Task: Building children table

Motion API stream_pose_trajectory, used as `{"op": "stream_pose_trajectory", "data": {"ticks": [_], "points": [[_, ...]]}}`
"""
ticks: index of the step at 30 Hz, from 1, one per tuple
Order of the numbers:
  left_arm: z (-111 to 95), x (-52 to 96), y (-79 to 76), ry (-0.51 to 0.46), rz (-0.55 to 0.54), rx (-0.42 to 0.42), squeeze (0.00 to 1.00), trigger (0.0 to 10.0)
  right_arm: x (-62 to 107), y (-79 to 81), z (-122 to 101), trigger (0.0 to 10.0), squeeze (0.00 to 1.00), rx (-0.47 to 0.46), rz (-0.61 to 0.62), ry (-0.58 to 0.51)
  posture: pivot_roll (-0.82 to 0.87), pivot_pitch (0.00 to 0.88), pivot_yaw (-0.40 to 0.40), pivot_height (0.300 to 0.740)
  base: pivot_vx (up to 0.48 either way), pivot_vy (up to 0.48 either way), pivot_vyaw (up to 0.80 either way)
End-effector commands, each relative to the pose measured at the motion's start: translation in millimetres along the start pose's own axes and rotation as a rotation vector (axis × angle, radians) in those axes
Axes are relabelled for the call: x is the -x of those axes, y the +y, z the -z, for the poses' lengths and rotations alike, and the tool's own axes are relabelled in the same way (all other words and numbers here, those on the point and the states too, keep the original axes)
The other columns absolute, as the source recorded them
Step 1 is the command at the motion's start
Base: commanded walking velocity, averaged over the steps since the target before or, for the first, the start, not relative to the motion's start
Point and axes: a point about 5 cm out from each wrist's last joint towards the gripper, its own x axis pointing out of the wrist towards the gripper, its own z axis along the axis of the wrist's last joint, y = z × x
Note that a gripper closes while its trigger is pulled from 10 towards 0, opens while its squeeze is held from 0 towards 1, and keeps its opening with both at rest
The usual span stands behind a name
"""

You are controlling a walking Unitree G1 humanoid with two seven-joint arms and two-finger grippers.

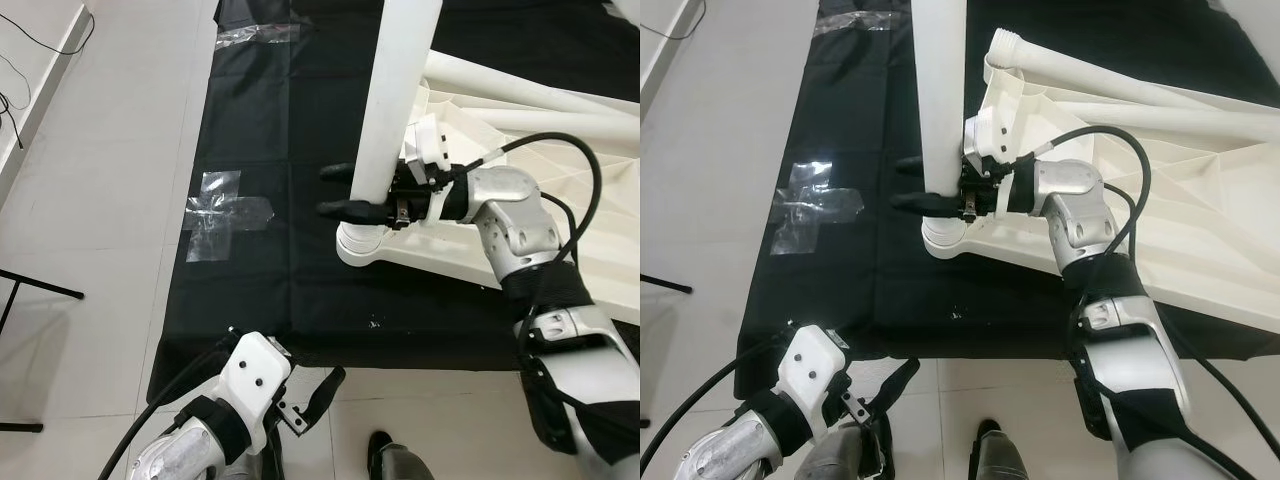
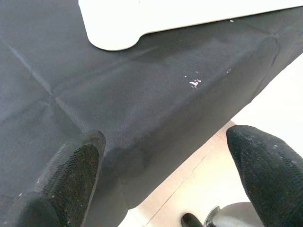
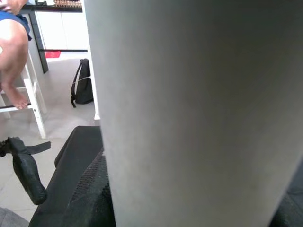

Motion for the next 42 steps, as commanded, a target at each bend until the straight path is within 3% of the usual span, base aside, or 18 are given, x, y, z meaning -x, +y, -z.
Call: {"op": "stream_pose_trajectory", "data": {"ticks": [1,12,21,23,24,26,28,29,30,31,34,42], "points": [[3,1.8,-3.5,0.013,0.014,0.009,0.0,10.0,-9.4,9.4,16,10.0,0.0,-0.038,-0.028,0.049,0.04,0.362,0.004,0.74,0.0,0.0,0.0],[4,0.9,-3.3,0.013,0.013,0.01,0.0,10.0,-5.7,0.9,24,10.0,0.0,-0.058,0.251,0.094,0.04,0.36,0.001,0.74,0.0,0.0,0.0],[4,0.4,-2.4,0.013,0.013,0.01,0.0,10.0,0.0,9.6,26,10.0,0.0,-0.061,0.355,0.115,0.03,0.356,0.001,0.74,0.0,0.0,0.0],[5,0.3,-1.9,0.014,0.013,0.009,0.0,10.0,0.4,18.4,30,10.0,0.0,-0.088,0.479,0.14,0.02,0.353,-0.006,0.74,0.0,0.0,0.0],[5,0.3,-1.9,0.014,0.013,0.009,0.0,10.0,0.4,18.4,30,10.0,0.0,-0.088,0.479,0.14,0.02,0.353,-0.006,0.74,0.0,0.0,0.0],[6,0.7,-1.5,0.016,0.012,0.009,0.0,10.0,0.4,32.4,44,10.0,0.0,-0.123,0.776,0.246,0.02,0.351,-0.008,0.74,0.0,0.0,0.0],[6,0.7,-1.5,0.016,0.012,0.009,0.0,10.0,0.4,32.4,44,10.0,0.0,-0.123,0.776,0.246,0.02,0.351,-0.008,0.74,0.0,0.0,0.0],[7,0.9,-1.3,0.016,0.012,0.009,0.0,10.0,2.4,38.6,49,10.0,0.0,-0.127,0.903,0.297,0.02,0.35,-0.008,0.74,0.0,0.0,0.0],[7,1.1,-1.1,0.017,0.011,0.01,0.0,10.0,-4.5,55.6,53,10.0,0.0,-0.162,0.993,0.329,0.01,0.35,-0.007,0.74,0.0,0.0,0.0],[7,1.1,-1.1,0.017,0.011,0.01,0.0,10.0,-4.5,55.6,53,10.0,0.0,-0.162,0.993,0.329,0.01,0.35,-0.007,0.74,0.0,0.0,0.0],[7,0.9,-0.9,0.017,0.016,0.012,0.0,10.0,-18.9,81.6,52,10.0,0.0,-0.247,1.14,0.325,0.01,0.337,0.001,0.74,0.0,0.0,0.0],[9,-0.5,-0.6,0.016,0.018,0.01,0.0,10.0,-30.0,89.0,48,10.0,0.0,-0.31,1.215,0.33,0.01,0.324,-0.001,0.74,0.0,0.0,0.0]]}}
